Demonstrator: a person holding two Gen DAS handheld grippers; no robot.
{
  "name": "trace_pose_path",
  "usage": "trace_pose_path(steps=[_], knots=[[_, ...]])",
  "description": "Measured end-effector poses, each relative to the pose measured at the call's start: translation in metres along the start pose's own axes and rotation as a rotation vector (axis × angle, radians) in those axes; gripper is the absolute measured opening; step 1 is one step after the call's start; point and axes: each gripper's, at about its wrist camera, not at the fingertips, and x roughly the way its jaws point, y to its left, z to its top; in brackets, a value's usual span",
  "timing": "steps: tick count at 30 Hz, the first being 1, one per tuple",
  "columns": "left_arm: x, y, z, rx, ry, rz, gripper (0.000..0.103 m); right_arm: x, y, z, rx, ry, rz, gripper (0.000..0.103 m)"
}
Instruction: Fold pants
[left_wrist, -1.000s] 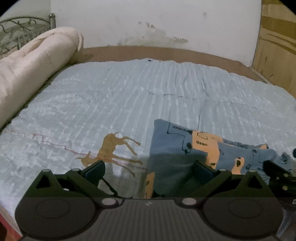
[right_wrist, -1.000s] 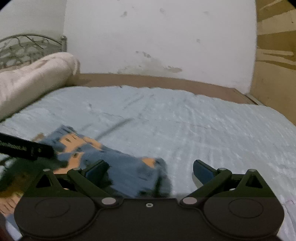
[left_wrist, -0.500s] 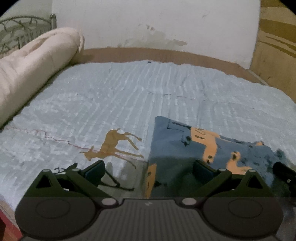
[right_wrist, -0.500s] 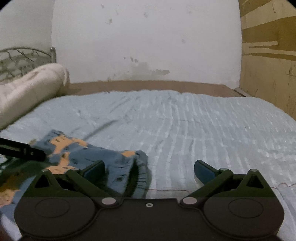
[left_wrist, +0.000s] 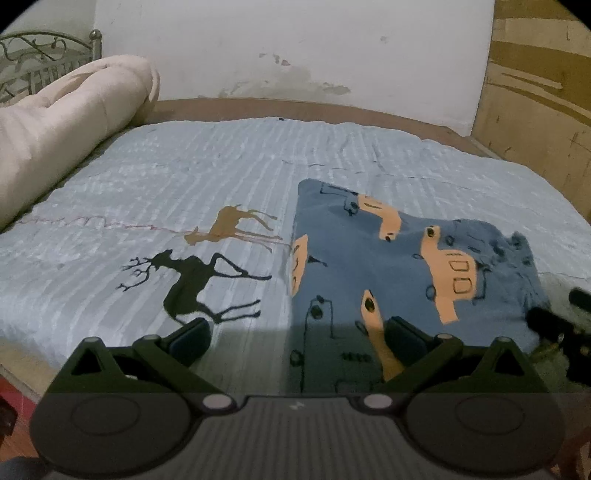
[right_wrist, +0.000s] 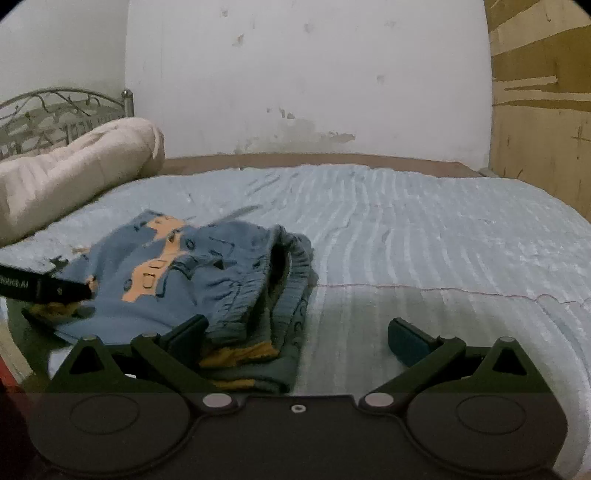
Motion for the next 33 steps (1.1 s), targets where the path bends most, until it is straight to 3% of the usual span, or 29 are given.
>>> trace_pose_path(steps=[4,8,13,15,19,26,33], knots=[[-0.003,0.0,-0.002,-0.005,0.001,0.002,0.102,-0.007,-0.003,0.017,-0.01,-0.071,0.032,0.102],[-0.004,-0.003,-0.005,-0.004,-0.002,0.014,0.102,0.014,-0.009,0.042,-0.012,-0.101,0.007,0.102],[-0.005,-0.002,-0.004,-0.006,0.002,0.012,0.102,0.062,-0.021,0.05,-0.014,0.013,-0.081,0.102],[-0.005,-0.002,-0.004,-0.006,0.003,0.013,0.102,0.071,-0.028,0.046,0.026,0.044,-0.07,0.102],[-0.005,-0.002,-0.005,-0.009,0.002,0.012,0.102,0.062,-0.033,0.041,0.058,0.008,-0.045,0.102],[-0.005,-0.002,-0.005,-0.01,0.003,0.012,0.102,0.022,-0.023,0.031,0.049,-0.038,0.089,0.102],[-0.005,-0.002,-0.005,-0.01,0.002,0.014,0.102,0.01,-0.02,0.004,0.05,0.006,0.088,0.102]])
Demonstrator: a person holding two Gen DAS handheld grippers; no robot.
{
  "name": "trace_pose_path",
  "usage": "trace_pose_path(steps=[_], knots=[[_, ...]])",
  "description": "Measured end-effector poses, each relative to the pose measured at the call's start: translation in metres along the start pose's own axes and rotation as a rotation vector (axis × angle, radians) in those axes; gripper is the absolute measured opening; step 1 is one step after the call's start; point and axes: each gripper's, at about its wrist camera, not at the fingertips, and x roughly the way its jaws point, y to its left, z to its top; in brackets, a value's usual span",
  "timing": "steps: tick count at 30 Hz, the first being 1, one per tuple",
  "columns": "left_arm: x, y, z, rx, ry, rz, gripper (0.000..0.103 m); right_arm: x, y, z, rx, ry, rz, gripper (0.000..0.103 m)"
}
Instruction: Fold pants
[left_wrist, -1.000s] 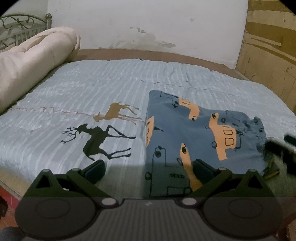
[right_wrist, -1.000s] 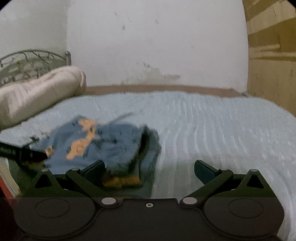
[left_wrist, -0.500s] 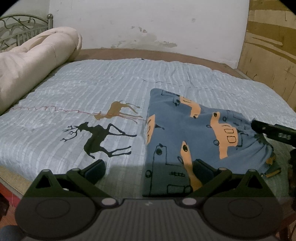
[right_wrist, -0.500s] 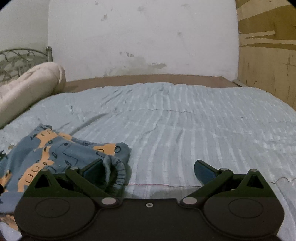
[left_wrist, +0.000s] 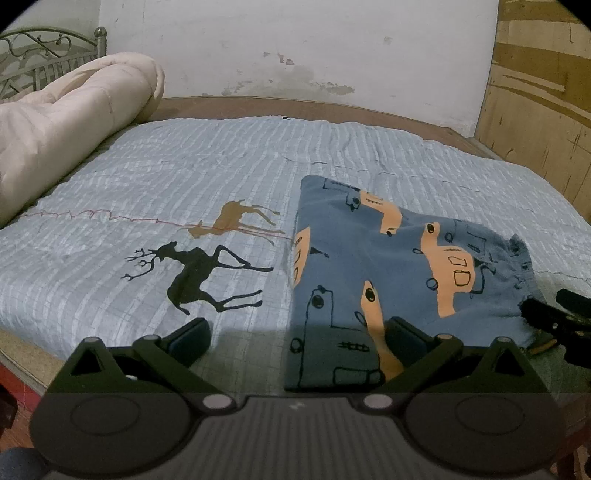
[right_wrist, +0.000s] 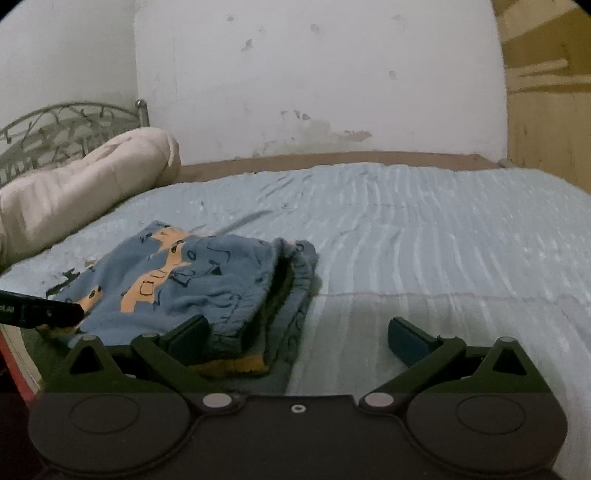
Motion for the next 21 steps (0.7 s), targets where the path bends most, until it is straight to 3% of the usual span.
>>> trace_pose_path(steps=[6,10,21], knots=[[0.0,0.0,-0.001,-0.003,-0.001,-0.001,0.102,-0.016,0.002,-0.002,0.025,-0.041,0.013,0.102],[0.0,0.0,-0.001,-0.002,-0.001,-0.002,0.102,-0.015,0.002,-0.011,0.008,0.0,-0.002,0.102],[-0.009,0.001,0.002,0.002,0.021,-0.027,0.102,-0.024,0.001,-0.011,0.028,-0.011,0.026,0.102]])
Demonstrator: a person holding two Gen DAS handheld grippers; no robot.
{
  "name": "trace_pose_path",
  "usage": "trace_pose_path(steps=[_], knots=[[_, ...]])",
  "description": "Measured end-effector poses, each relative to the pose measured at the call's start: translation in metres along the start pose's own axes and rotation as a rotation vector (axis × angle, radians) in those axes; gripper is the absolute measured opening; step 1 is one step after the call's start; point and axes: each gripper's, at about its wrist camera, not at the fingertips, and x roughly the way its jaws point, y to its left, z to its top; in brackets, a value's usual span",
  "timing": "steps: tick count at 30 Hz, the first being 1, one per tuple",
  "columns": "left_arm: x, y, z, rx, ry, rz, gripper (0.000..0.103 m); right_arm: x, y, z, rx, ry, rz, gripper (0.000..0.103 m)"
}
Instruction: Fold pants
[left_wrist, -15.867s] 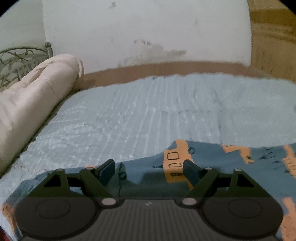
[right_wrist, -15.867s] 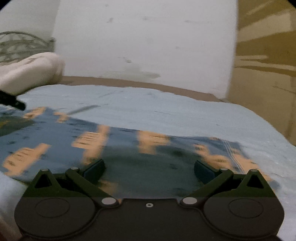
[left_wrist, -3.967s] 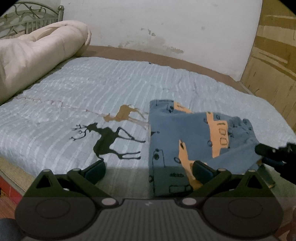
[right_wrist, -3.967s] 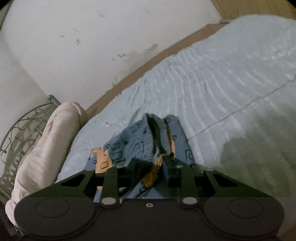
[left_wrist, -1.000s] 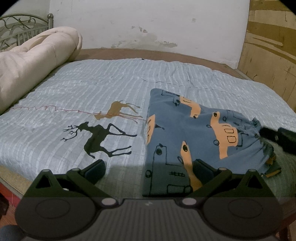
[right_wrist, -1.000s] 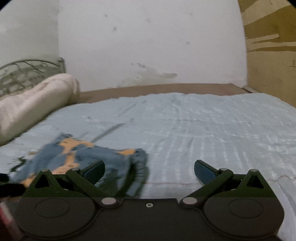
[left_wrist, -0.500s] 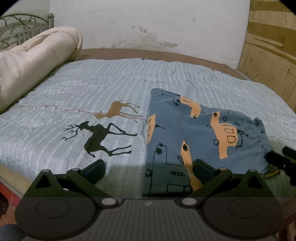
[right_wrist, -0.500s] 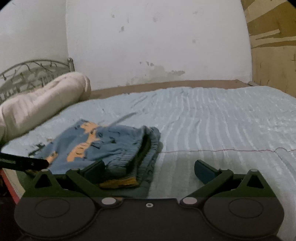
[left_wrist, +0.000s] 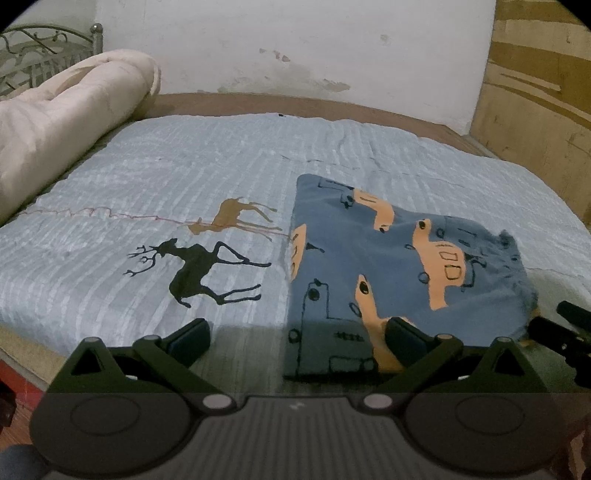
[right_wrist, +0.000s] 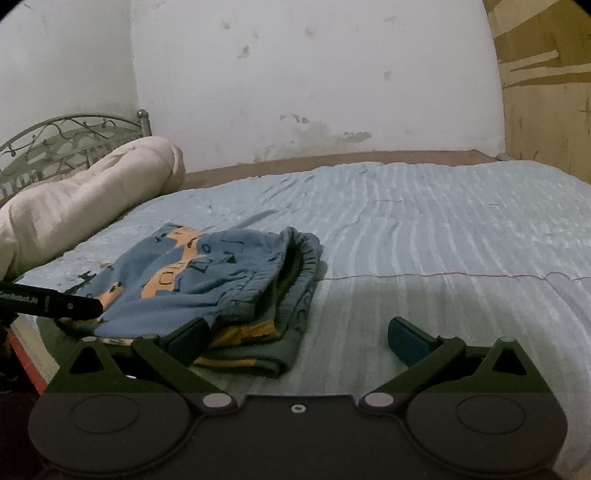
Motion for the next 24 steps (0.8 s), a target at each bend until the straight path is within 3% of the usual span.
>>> trace_pose_path(steps=[6,9,13,17,24], knots=[[-0.008,0.006,0.004,-0.009,0.012,-0.075,0.102,-0.012,-0.006,0.006,0.043,-0.016,0.086,0.102],[0.0,0.009,0.009,-0.029,0.026,-0.127,0.102,-0.006,-0.013,0.015,0.09,-0.007,0.197,0.102],[0.013,0.009,0.015,-0.039,0.034,-0.113,0.102,0.02,-0.026,0.036,0.129,0.051,0.339,0.102],[0.021,0.007,0.021,-0.027,0.04,-0.108,0.102,0.051,-0.037,0.055,0.133,0.089,0.356,0.102],[0.027,0.005,0.022,-0.017,0.047,-0.1,0.102,0.107,-0.067,0.078,0.276,0.169,0.372,0.102]])
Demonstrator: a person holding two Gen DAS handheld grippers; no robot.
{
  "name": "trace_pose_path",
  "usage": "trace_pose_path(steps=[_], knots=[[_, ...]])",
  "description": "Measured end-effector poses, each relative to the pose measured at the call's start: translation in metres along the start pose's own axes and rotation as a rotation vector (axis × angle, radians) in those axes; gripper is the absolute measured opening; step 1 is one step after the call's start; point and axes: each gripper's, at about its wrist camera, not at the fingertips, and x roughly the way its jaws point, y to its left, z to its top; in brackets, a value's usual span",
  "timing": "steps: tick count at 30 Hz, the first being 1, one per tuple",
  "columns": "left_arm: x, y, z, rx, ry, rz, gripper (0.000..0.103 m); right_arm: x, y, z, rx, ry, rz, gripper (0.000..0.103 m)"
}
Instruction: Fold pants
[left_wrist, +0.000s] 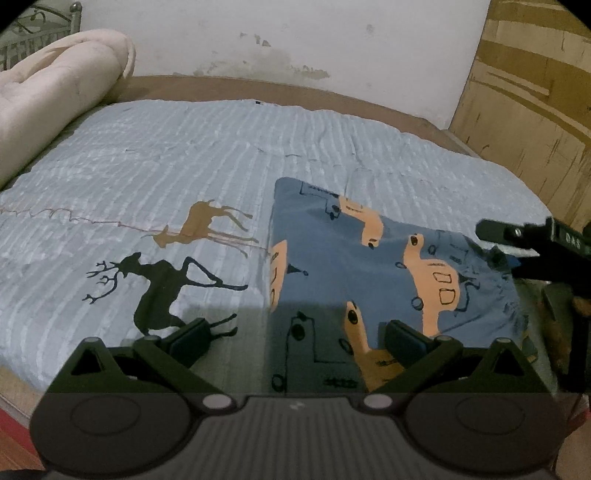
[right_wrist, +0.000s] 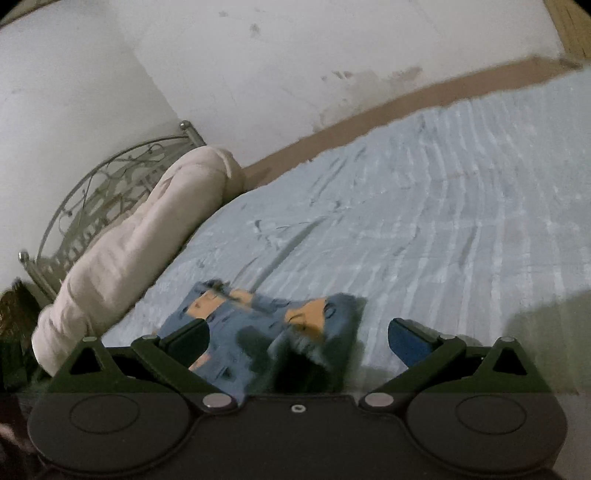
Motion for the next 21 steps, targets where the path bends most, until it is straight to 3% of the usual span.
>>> trace_pose_path(steps=[10,13,18,21], knots=[[0.002,0.0,-0.001,0.013,0.0,-0.001,0.102,0.011,-0.004,-0.003,0.005,0.013,0.081,0.099],[0.002,0.0,-0.001,0.012,0.001,-0.002,0.102,0.008,-0.005,-0.005,0.0,0.008,0.094,0.081],[0.001,-0.001,-0.001,0.017,0.003,0.001,0.102,0.012,-0.005,-0.008,0.009,-0.009,0.026,0.054],[0.0,0.0,-0.001,0.016,0.004,0.003,0.102,0.014,-0.006,-0.009,0.007,-0.007,0.01,0.049]])
